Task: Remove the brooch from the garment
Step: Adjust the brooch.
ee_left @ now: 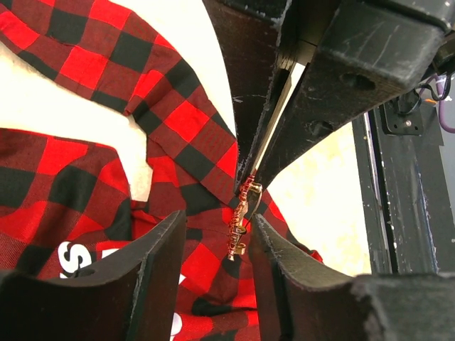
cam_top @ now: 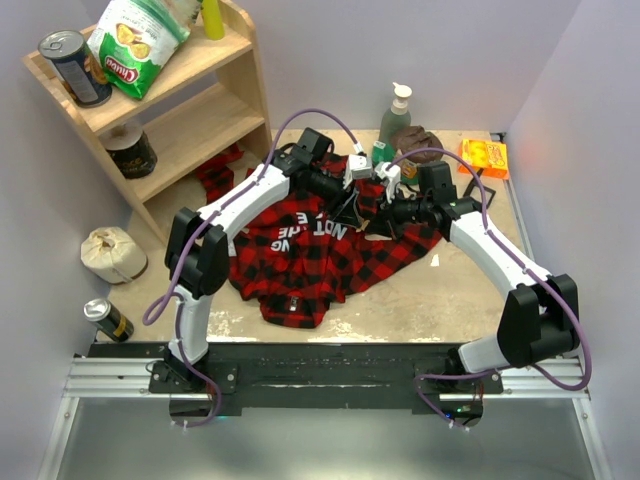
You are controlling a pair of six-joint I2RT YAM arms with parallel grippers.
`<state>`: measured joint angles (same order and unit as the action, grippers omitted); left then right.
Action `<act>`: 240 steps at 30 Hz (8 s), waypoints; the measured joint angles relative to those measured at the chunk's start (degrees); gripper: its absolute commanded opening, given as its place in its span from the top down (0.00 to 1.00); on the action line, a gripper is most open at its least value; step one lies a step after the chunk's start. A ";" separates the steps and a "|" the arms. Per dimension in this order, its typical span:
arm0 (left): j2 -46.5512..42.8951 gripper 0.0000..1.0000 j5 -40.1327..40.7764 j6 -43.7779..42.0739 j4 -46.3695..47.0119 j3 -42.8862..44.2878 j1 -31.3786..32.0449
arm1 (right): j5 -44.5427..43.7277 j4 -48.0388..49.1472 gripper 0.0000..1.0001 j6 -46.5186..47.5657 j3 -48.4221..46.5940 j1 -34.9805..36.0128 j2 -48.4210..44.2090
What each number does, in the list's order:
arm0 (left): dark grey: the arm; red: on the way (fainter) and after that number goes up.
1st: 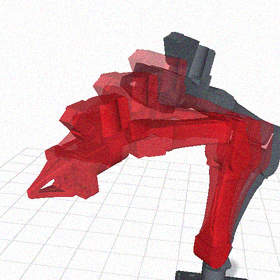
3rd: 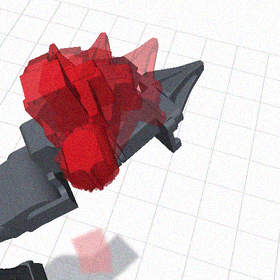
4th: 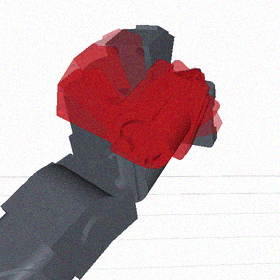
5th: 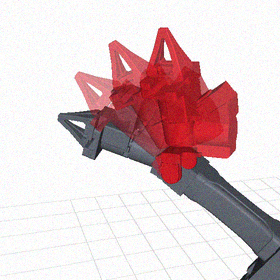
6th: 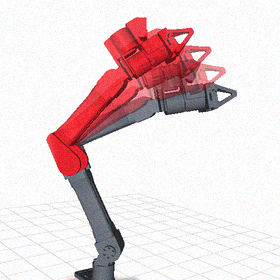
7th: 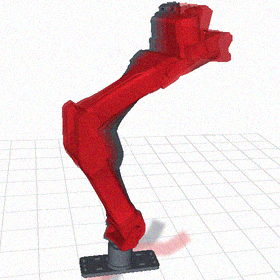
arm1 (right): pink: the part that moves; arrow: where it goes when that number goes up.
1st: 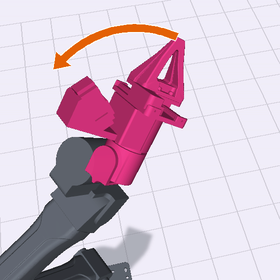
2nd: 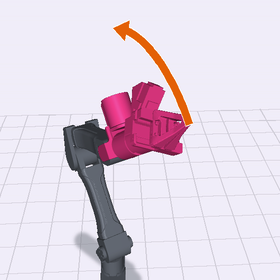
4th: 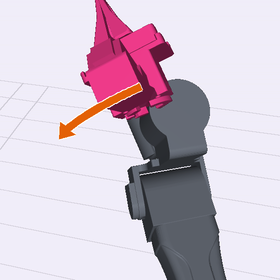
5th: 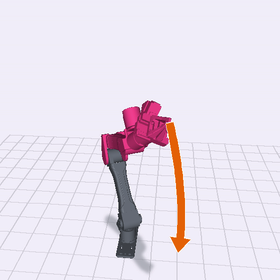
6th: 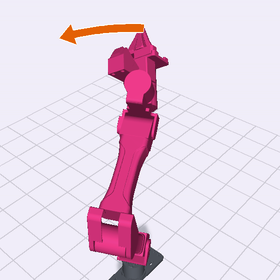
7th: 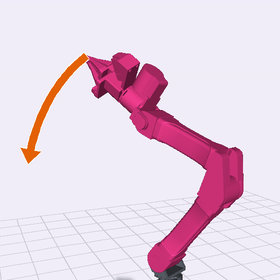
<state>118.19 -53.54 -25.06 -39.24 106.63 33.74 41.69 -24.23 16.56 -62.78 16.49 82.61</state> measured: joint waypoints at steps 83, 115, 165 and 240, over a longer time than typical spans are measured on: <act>-16.61 0.05 5.86 0.44 16.50 -15.04 -5.22 | 3.04 -0.61 1.00 -0.26 -0.26 0.50 -0.17; -15.15 0.00 6.32 0.39 23.61 -23.89 -5.60 | 4.09 -0.55 1.00 -2.60 -1.44 0.50 5.29; -29.77 0.00 28.92 -15.10 33.94 -43.56 4.35 | 24.04 -6.60 1.00 -7.61 -10.60 -3.72 17.49; -28.83 0.11 14.53 -88.15 101.96 -79.71 8.44 | 30.47 -42.75 1.00 24.33 -16.37 -2.10 21.16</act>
<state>89.36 -39.00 -113.21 62.72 26.92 42.17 72.16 -66.98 40.88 -79.15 14.39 103.77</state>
